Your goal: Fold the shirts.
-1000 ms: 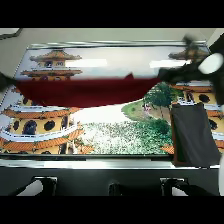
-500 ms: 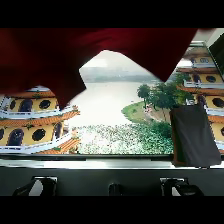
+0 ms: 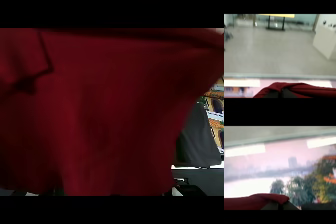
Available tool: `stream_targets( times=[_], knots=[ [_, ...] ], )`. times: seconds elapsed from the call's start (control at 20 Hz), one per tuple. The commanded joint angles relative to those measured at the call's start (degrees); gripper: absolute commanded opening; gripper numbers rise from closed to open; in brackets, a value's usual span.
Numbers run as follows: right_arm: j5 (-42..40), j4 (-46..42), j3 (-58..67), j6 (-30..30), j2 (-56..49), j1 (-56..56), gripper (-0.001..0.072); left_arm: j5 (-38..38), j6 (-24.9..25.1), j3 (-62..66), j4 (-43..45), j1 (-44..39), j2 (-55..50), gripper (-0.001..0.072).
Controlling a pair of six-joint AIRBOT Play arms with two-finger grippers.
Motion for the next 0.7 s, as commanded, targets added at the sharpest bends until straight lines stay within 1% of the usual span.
stream_targets(
  times=[0.0,0.1,0.15,0.2,0.25,0.35,0.4,0.5,0.55,0.65],
  knots=[
    [9.6,3.9,-6.3,-1.3,-14.8,0.3,0.004,-9.0,3.4,-14.3,4.4,-3.8,-9.5,0.0026],
    [3.5,4.7,-13.6,-1.2,-23.3,1.3,0.0038,-3.8,5.7,-28.0,9.5,-7.7,-14.4,0.0026],
    [0.2,4.8,-16.0,-0.5,-27.5,2.0,0.0038,0.3,7.0,-33.9,9.9,-9.1,-17.4,0.0026],
    [-2.6,5.3,-17.3,0.4,-31.9,2.7,0.0038,4.6,7.2,-38.0,9.9,-10.4,-20.7,0.0026],
    [-5.6,5.4,-17.3,1.2,-35.7,3.0,0.0038,8.4,7.2,-39.9,9.9,-11.5,-24.0,0.0027],
    [-14.8,5.8,-17.3,4.6,-40.9,2.6,0.0039,14.4,7.1,-39.3,9.5,-13.3,-30.8,0.0027],
    [-19.8,5.9,-17.3,7.6,-42.2,2.0,0.0039,16.9,7.1,-37.9,9.2,-14.0,-33.4,0.0027],
    [-29.2,5.9,-17.2,13.8,-42.6,0.2,0.004,22.1,7.1,-34.1,8.0,-15.3,-37.6,0.0027],
    [-32.7,5.9,-16.9,15.7,-42.6,-0.9,0.004,24.7,7.0,-32.3,7.3,-15.8,-38.9,0.0027],
    [-36.5,6.4,-16.1,16.4,-42.4,-3.2,0.004,28.7,6.9,-29.0,5.8,-16.5,-40.4,0.0027]
  ],
)
